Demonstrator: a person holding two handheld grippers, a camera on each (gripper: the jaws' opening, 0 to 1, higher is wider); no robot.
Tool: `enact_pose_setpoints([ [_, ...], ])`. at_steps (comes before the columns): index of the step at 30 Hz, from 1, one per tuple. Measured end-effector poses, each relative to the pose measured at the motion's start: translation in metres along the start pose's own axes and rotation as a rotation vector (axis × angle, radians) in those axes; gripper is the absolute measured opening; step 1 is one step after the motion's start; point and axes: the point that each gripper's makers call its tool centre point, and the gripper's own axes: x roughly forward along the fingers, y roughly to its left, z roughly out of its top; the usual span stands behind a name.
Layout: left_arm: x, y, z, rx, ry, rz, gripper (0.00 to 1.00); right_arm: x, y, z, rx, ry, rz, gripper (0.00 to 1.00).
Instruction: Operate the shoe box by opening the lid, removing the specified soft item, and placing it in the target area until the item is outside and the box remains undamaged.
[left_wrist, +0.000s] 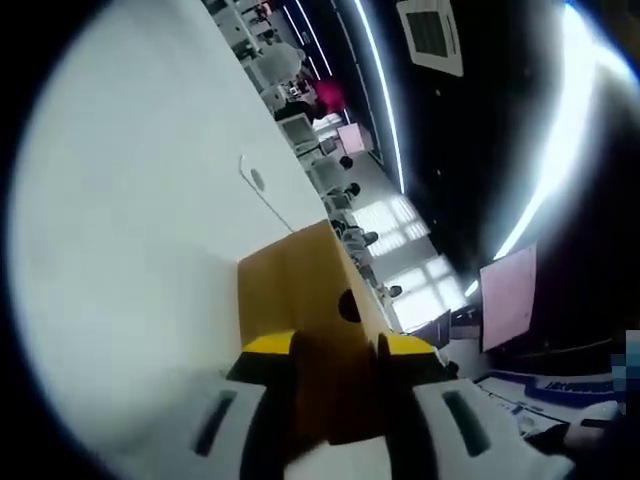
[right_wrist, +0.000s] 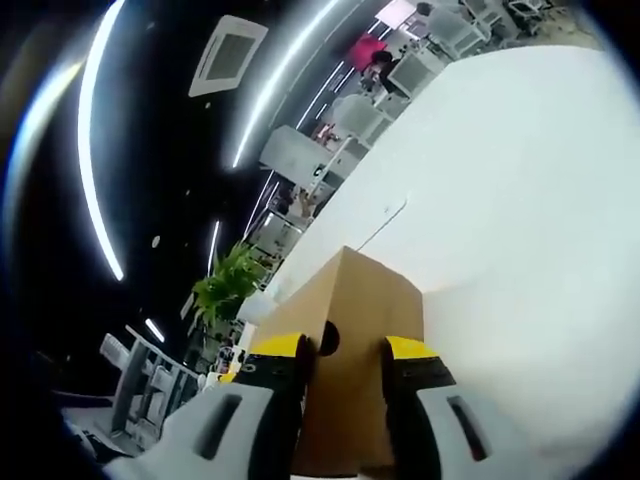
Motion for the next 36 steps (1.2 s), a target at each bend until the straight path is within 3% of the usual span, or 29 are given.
enact_pose_setpoints([
  [36, -0.004, 0.000, -0.003, -0.014, 0.011, 0.004, 0.31, 0.002, -0.010, 0.011, 0.013, -0.036, 0.019, 0.30],
])
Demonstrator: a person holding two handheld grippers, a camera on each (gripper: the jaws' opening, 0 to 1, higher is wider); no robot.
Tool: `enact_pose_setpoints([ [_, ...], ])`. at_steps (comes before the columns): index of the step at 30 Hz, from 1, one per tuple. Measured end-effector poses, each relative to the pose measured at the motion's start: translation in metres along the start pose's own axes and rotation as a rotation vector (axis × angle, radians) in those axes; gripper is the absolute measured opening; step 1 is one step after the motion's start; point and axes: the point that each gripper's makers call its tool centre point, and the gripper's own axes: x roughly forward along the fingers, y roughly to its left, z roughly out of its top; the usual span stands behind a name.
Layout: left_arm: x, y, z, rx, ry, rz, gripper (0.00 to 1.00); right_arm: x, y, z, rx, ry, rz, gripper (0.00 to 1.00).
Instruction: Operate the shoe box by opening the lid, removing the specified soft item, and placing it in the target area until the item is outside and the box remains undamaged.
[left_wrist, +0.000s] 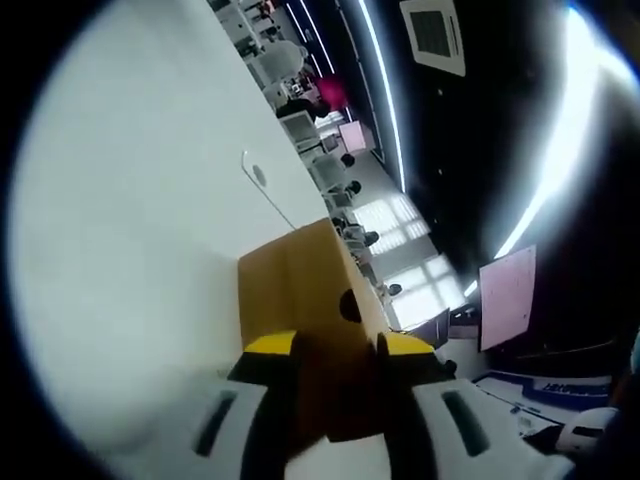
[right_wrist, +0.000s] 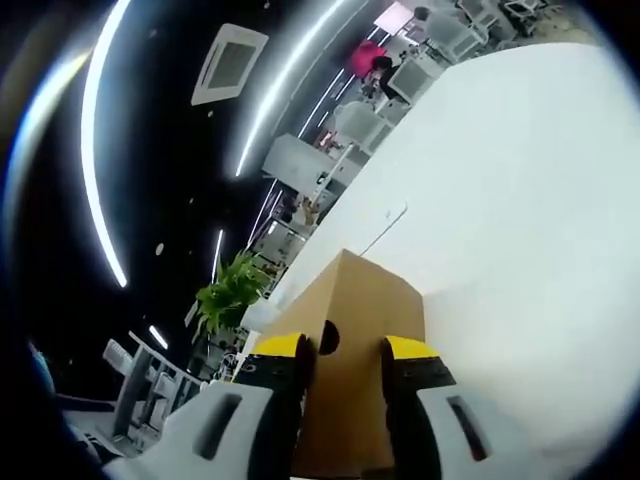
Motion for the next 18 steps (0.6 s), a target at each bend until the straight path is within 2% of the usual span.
enact_pose_setpoints([
  [6, 0.000, 0.001, 0.001, -0.013, 0.005, 0.007, 0.31, 0.000, -0.001, 0.000, 0.001, -0.002, 0.003, 0.30],
  [13, 0.000, 0.002, 0.004, 0.019, -0.007, 0.006, 0.30, 0.000, 0.000, -0.001, 0.000, -0.003, 0.005, 0.30],
  [18, -0.010, -0.001, 0.020, 0.114, -0.053, 0.019, 0.30, 0.001, -0.001, 0.000, 0.002, -0.002, 0.008, 0.30],
])
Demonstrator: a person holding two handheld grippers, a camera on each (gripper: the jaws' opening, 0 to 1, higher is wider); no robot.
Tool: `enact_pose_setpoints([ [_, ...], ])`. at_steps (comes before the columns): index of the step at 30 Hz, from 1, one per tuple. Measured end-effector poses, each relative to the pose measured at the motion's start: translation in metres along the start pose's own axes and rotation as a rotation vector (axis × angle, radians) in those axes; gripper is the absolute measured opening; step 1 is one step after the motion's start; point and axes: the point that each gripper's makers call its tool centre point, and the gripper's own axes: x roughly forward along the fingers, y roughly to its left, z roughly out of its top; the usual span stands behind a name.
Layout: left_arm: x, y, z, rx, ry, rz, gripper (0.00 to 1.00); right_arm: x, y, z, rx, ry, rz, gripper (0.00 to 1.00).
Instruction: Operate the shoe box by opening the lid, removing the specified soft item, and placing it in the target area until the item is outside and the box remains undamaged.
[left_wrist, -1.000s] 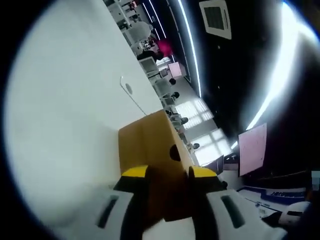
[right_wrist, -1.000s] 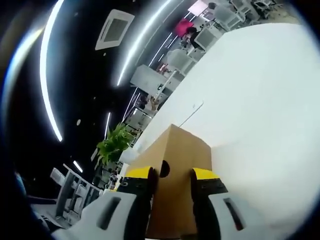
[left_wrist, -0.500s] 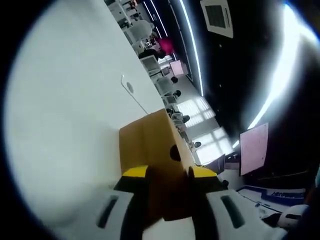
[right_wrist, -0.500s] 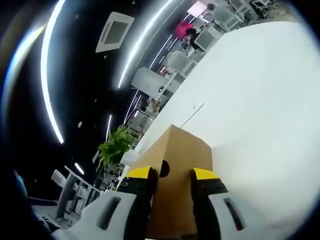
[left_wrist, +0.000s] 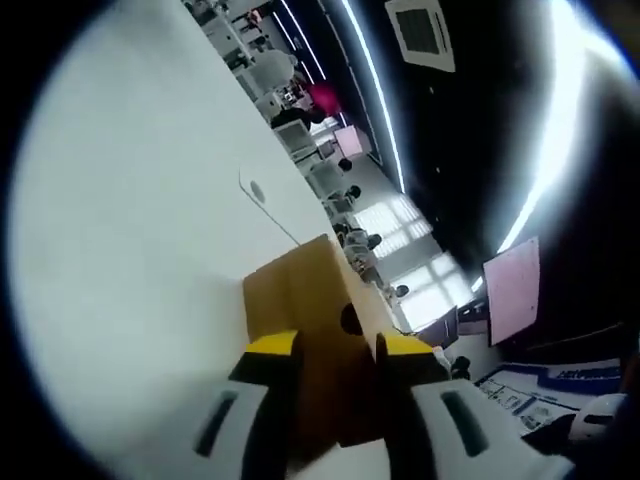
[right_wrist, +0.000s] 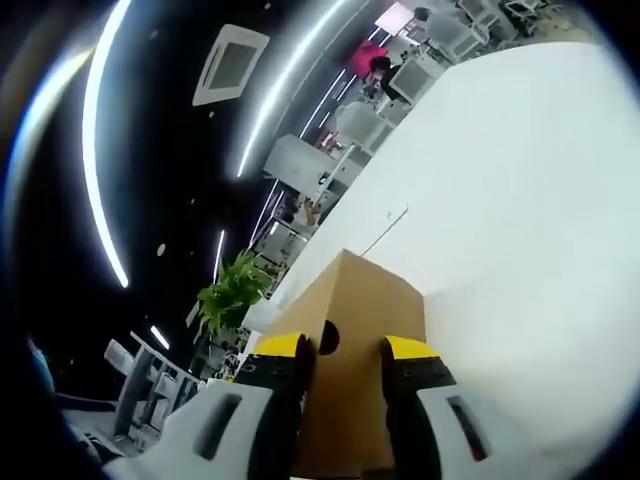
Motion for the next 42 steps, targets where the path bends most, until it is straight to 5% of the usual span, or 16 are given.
enact_pose_setpoints([
  [5, -0.013, -0.013, 0.024, 0.125, -0.081, 0.002, 0.30, 0.001, 0.000, 0.000, -0.001, -0.001, 0.002, 0.30],
  [9, -0.017, -0.021, 0.027, 0.222, -0.076, 0.011, 0.30, 0.001, 0.001, -0.001, 0.000, -0.001, 0.001, 0.30],
  [11, -0.019, -0.032, 0.026, 0.332, -0.061, 0.013, 0.30, 0.001, 0.001, -0.001, 0.000, -0.001, -0.002, 0.30],
  [22, -0.009, -0.075, -0.004, 0.661, 0.066, -0.044, 0.28, 0.000, 0.003, -0.003, -0.004, 0.001, -0.007, 0.30],
  [25, -0.007, -0.075, -0.008, 0.801, 0.100, 0.002, 0.28, 0.000, 0.004, -0.004, -0.004, 0.001, -0.006, 0.30],
  [28, -0.005, -0.090, -0.011, 1.007, 0.094, -0.036, 0.28, 0.000, 0.003, -0.003, -0.004, 0.002, -0.003, 0.30],
  [42, 0.001, -0.098, -0.034, 1.273, 0.199, 0.000, 0.28, -0.001, 0.003, -0.003, -0.003, 0.001, -0.003, 0.30],
])
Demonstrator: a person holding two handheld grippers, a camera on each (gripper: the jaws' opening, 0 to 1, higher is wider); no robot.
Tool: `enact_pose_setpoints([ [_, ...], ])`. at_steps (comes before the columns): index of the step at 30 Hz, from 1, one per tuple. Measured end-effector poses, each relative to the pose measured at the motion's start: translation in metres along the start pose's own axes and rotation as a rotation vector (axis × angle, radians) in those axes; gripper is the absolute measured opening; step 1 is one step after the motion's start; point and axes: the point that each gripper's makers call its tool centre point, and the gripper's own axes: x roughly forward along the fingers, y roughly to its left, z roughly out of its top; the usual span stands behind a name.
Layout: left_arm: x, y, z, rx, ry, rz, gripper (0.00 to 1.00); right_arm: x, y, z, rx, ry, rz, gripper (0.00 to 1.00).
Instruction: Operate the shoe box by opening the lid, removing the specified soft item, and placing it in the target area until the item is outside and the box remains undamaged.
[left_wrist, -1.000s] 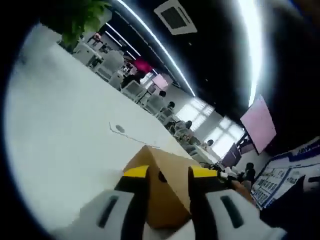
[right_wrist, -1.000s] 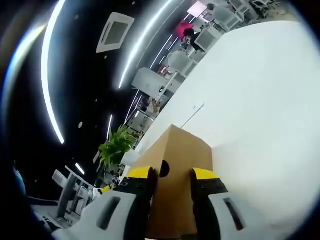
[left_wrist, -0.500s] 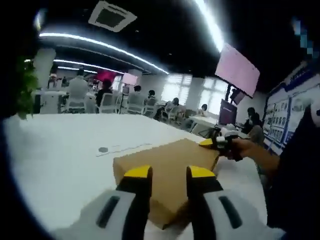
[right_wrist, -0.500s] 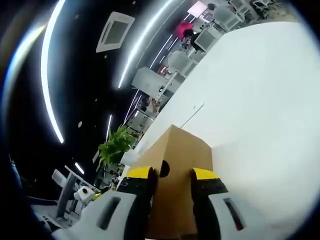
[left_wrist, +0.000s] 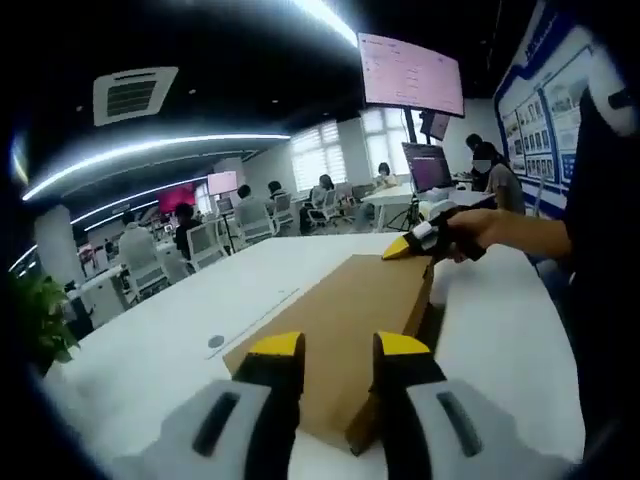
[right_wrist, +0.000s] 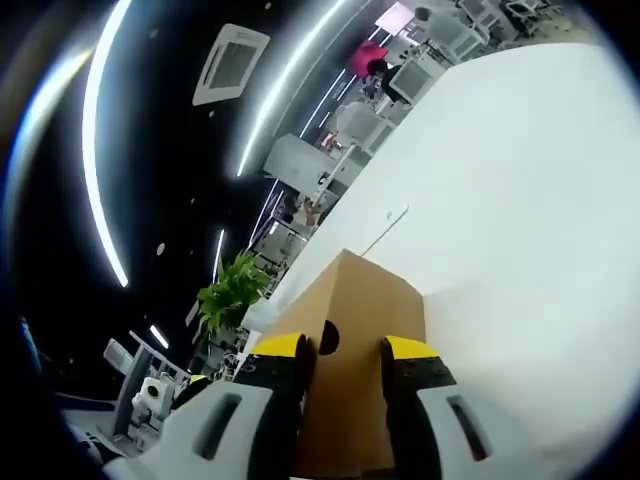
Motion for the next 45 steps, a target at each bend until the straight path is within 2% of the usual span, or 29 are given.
enact_pose_setpoints([
  [7, 0.003, -0.014, 0.002, 0.093, 0.026, -0.026, 0.32, 0.000, -0.001, 0.001, 0.000, 0.000, -0.001, 0.30],
  [13, 0.006, -0.015, -0.001, 0.124, 0.044, -0.022, 0.32, 0.000, -0.001, 0.001, -0.001, 0.000, -0.003, 0.30],
  [16, 0.005, -0.020, 0.003, 0.167, 0.040, -0.023, 0.33, 0.000, -0.001, 0.001, 0.000, -0.001, -0.002, 0.30],
  [18, 0.006, -0.023, 0.007, 0.242, 0.032, -0.020, 0.36, 0.000, -0.001, 0.001, 0.001, -0.001, -0.001, 0.30],
  [27, 0.013, -0.042, 0.007, 0.337, 0.053, -0.047, 0.39, 0.000, -0.002, 0.002, 0.000, -0.001, 0.000, 0.30],
  [37, 0.021, -0.063, -0.004, 0.394, 0.071, -0.111, 0.38, 0.000, -0.001, 0.000, 0.006, -0.003, 0.005, 0.30],
  [42, 0.027, -0.068, -0.013, 0.453, 0.094, -0.125, 0.38, 0.000, 0.000, 0.000, 0.009, -0.002, 0.008, 0.30],
  [45, 0.029, -0.076, -0.014, 0.500, 0.073, -0.152, 0.40, 0.000, 0.000, 0.000, 0.009, -0.002, 0.008, 0.30],
])
